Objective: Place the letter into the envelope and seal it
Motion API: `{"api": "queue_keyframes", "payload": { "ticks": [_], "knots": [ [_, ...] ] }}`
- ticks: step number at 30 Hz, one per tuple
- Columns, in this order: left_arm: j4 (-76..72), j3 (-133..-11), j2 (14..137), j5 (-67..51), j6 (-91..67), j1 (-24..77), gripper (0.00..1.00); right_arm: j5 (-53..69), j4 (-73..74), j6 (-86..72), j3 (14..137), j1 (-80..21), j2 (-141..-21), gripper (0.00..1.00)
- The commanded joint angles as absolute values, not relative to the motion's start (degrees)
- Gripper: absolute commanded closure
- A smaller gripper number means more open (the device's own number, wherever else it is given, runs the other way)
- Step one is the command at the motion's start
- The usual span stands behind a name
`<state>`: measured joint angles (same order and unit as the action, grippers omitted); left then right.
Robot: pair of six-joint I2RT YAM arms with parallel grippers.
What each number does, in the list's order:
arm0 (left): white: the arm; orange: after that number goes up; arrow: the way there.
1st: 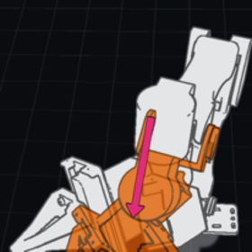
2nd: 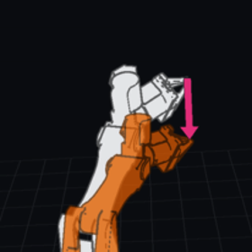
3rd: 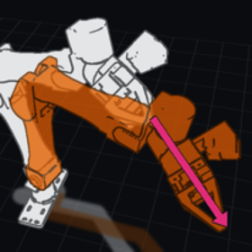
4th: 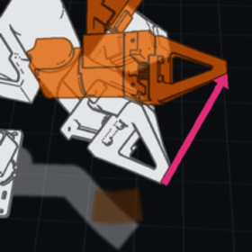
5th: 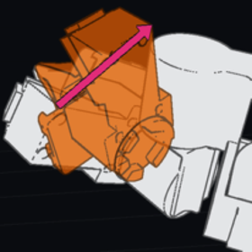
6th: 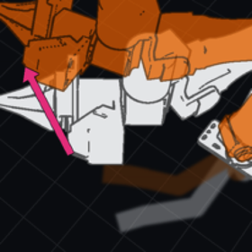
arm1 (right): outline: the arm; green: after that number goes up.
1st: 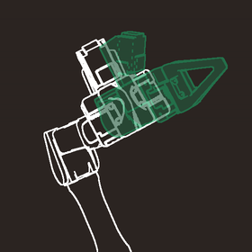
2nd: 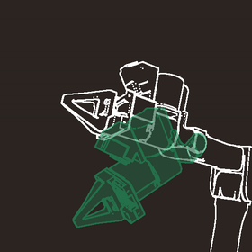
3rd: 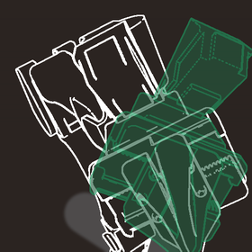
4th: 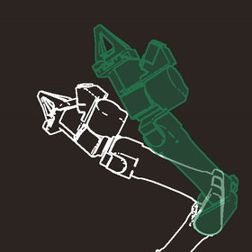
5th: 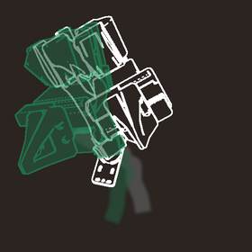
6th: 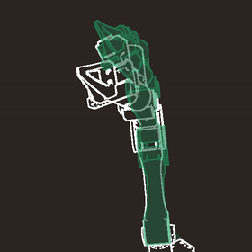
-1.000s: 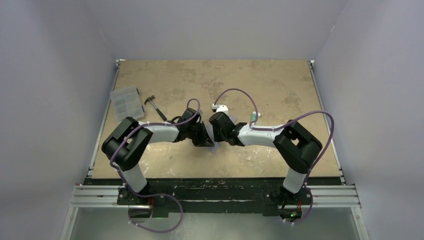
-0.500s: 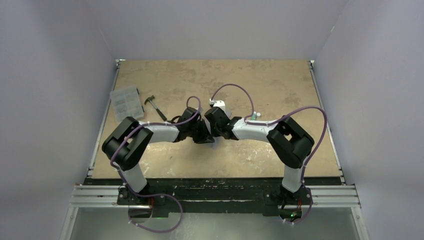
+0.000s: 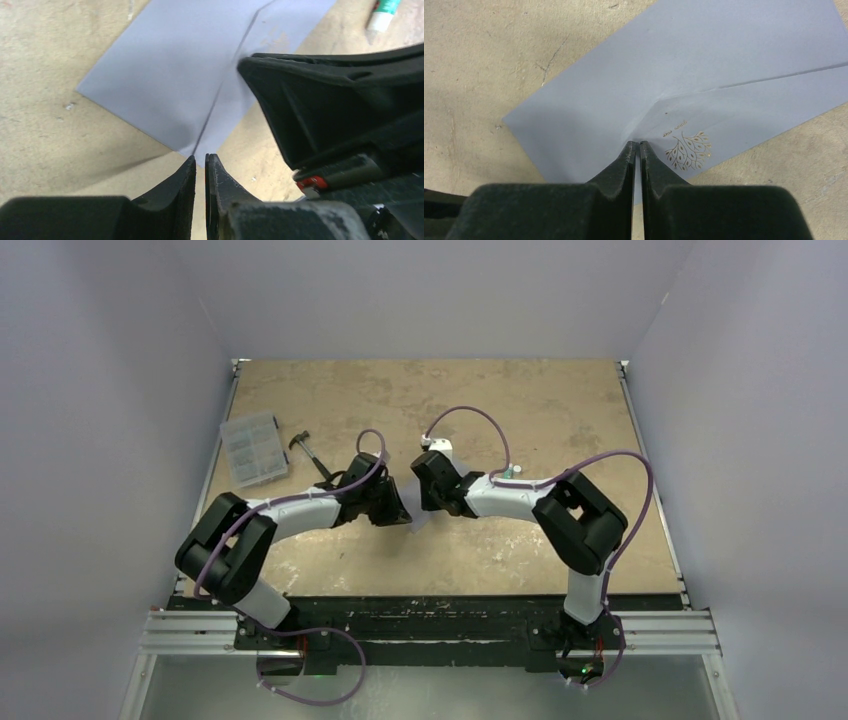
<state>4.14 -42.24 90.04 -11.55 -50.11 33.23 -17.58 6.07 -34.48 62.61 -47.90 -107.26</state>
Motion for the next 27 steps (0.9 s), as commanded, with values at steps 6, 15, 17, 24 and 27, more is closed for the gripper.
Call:
{"api": "queue_keyframes", "payload": {
  "ticks": [6, 15, 17, 24, 27],
  "knots": [
    [-9.5, -40.2, 87.5, -19.6, -51.1, 33.3, 0.89, -12.2, 13.5, -36.2, 58.6, -47.5, -112.8, 0.92],
    [-11.4, -39.9, 98.0, -13.9, -49.9, 33.6, 0.96, -11.0, 13.1, -35.2, 58.2, -47.5, -111.7, 0.91],
    [-11.7, -38.3, 100.3, -12.6, -49.6, 33.5, 0.99, -12.0, 13.3, -34.4, 58.5, -47.6, -111.1, 0.91],
    [-7.1, -35.3, 102.3, -10.4, -49.4, 33.5, 1.0, -18.9, 13.9, -30.4, 60.3, -47.8, -111.3, 0.83],
    [-5.0, -34.6, 102.7, -10.8, -48.9, 33.4, 1.0, -20.2, 15.0, -30.5, 61.8, -47.7, -112.6, 0.79]
  ]
}}
